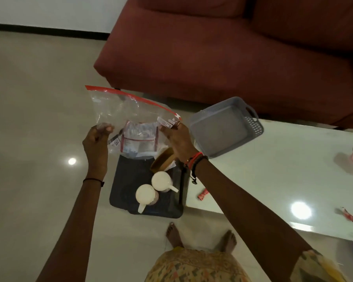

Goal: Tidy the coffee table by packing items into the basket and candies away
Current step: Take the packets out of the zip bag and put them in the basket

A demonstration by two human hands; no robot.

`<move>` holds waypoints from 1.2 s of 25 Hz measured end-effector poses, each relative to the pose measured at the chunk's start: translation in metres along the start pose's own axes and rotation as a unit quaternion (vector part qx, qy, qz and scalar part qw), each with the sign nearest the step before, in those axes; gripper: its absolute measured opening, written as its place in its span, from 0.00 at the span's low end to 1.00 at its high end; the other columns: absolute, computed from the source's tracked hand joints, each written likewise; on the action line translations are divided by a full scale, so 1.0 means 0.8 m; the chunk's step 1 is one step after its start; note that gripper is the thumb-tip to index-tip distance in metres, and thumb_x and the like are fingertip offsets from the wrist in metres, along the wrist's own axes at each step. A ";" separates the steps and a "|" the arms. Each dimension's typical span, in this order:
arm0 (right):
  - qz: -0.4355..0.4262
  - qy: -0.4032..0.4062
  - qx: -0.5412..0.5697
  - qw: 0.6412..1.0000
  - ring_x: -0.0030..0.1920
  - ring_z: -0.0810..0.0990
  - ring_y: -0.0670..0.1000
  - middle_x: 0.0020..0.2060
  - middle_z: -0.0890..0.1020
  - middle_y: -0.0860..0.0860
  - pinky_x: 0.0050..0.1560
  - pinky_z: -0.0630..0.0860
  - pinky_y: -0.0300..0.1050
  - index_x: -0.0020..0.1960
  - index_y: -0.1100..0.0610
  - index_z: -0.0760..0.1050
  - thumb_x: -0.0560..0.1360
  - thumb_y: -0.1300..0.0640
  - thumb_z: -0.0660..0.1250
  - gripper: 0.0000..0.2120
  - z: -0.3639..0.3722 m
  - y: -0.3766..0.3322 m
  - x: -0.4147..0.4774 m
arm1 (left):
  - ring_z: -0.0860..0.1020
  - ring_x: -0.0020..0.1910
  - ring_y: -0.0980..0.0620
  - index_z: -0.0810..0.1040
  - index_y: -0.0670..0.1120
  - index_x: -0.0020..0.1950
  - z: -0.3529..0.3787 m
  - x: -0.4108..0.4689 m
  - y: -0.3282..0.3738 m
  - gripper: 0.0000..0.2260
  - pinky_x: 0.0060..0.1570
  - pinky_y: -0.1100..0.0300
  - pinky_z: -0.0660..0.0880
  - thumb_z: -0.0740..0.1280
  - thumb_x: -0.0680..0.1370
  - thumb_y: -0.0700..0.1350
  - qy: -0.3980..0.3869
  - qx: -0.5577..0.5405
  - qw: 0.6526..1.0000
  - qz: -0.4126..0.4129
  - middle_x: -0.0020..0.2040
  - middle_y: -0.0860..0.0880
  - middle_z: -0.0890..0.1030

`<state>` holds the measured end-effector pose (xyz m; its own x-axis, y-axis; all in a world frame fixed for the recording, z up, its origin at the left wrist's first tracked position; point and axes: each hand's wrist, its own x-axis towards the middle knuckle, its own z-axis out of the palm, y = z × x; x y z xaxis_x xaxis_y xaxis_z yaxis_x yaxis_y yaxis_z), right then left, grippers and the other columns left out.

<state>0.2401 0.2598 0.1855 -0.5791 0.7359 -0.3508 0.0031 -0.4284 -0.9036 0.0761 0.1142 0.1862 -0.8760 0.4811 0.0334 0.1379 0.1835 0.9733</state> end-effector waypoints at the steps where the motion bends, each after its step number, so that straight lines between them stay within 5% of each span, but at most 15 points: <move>1: -0.013 0.015 -0.003 1.000 0.49 0.82 0.52 0.47 0.83 0.52 0.55 0.80 0.48 0.50 0.53 0.77 0.72 0.58 0.72 0.08 -0.022 -0.015 -0.010 | 0.80 0.51 0.53 0.79 0.56 0.45 0.020 -0.011 0.012 0.08 0.57 0.62 0.76 0.67 0.75 0.42 -0.006 -0.007 1.000 0.002 0.47 0.52 0.82; 4: -0.045 0.042 0.059 0.996 0.56 0.81 0.60 0.53 0.80 0.59 0.61 0.77 0.56 0.54 0.56 0.74 0.72 0.64 0.72 0.13 -0.096 -0.061 -0.046 | 0.79 0.52 0.51 0.79 0.46 0.52 0.080 -0.051 0.045 0.06 0.55 0.61 0.74 0.66 0.76 0.43 -0.030 -0.008 0.999 0.000 0.50 0.46 0.81; 8: -0.058 0.066 0.122 0.989 0.49 0.84 0.54 0.49 0.82 0.55 0.55 0.80 0.49 0.56 0.59 0.71 0.74 0.67 0.67 0.12 -0.200 -0.104 -0.096 | 0.77 0.42 0.65 0.78 0.42 0.53 0.162 -0.116 0.080 0.09 0.42 0.74 0.72 0.66 0.76 0.45 -0.066 0.002 0.998 0.008 0.44 0.49 0.81; 10: -0.055 0.072 0.131 0.987 0.53 0.83 0.56 0.49 0.82 0.55 0.56 0.80 0.49 0.55 0.59 0.71 0.77 0.65 0.63 0.08 -0.248 -0.114 -0.121 | 0.76 0.37 0.68 0.78 0.41 0.51 0.203 -0.150 0.092 0.08 0.39 0.73 0.73 0.67 0.76 0.45 -0.079 -0.010 0.997 0.003 0.41 0.52 0.79; 13: -0.073 0.090 0.129 0.985 0.49 0.84 0.53 0.48 0.83 0.54 0.48 0.82 0.41 0.53 0.57 0.72 0.79 0.61 0.60 0.04 -0.317 -0.125 -0.157 | 0.75 0.41 0.51 0.76 0.45 0.45 0.261 -0.202 0.111 0.02 0.42 0.58 0.73 0.67 0.76 0.43 -0.103 -0.037 0.994 -0.029 0.41 0.46 0.78; 16: -0.075 0.134 0.063 0.986 0.51 0.82 0.58 0.52 0.81 0.61 0.56 0.80 0.48 0.56 0.63 0.72 0.80 0.62 0.59 0.07 -0.375 -0.128 -0.178 | 0.74 0.41 0.46 0.76 0.43 0.47 0.305 -0.242 0.118 0.03 0.42 0.53 0.72 0.66 0.77 0.43 -0.128 -0.031 0.990 -0.046 0.41 0.44 0.78; 20: -0.082 0.204 -0.065 0.973 0.50 0.81 0.55 0.49 0.82 0.58 0.50 0.80 0.40 0.56 0.64 0.78 0.78 0.62 0.63 0.10 -0.432 -0.128 -0.201 | 0.75 0.38 0.52 0.77 0.41 0.50 0.337 -0.280 0.111 0.06 0.34 0.70 0.72 0.65 0.77 0.44 -0.168 -0.003 0.985 -0.049 0.42 0.45 0.79; 27: -0.131 0.241 -0.218 0.937 0.39 0.83 0.49 0.41 0.85 0.58 0.46 0.79 0.40 0.47 0.63 0.79 0.74 0.63 0.69 0.04 -0.484 -0.131 -0.217 | 0.75 0.52 0.46 0.76 0.36 0.56 0.366 -0.308 0.094 0.10 0.53 0.59 0.70 0.65 0.76 0.38 -0.255 0.056 0.954 -0.145 0.55 0.39 0.78; 30: -0.121 0.219 -0.243 0.937 0.37 0.82 0.44 0.41 0.86 0.58 0.42 0.79 0.30 0.46 0.64 0.81 0.73 0.66 0.69 0.03 -0.497 -0.130 -0.215 | 0.73 0.58 0.42 0.70 0.37 0.64 0.368 -0.307 0.099 0.17 0.57 0.55 0.70 0.66 0.76 0.39 -0.246 0.132 0.947 -0.160 0.63 0.37 0.73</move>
<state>0.6634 0.3860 0.2421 -0.2220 0.9707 -0.0925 0.3481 -0.0097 -0.9374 0.4381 0.2627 0.1886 -0.5807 0.6939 -0.4258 0.0691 0.5632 0.8234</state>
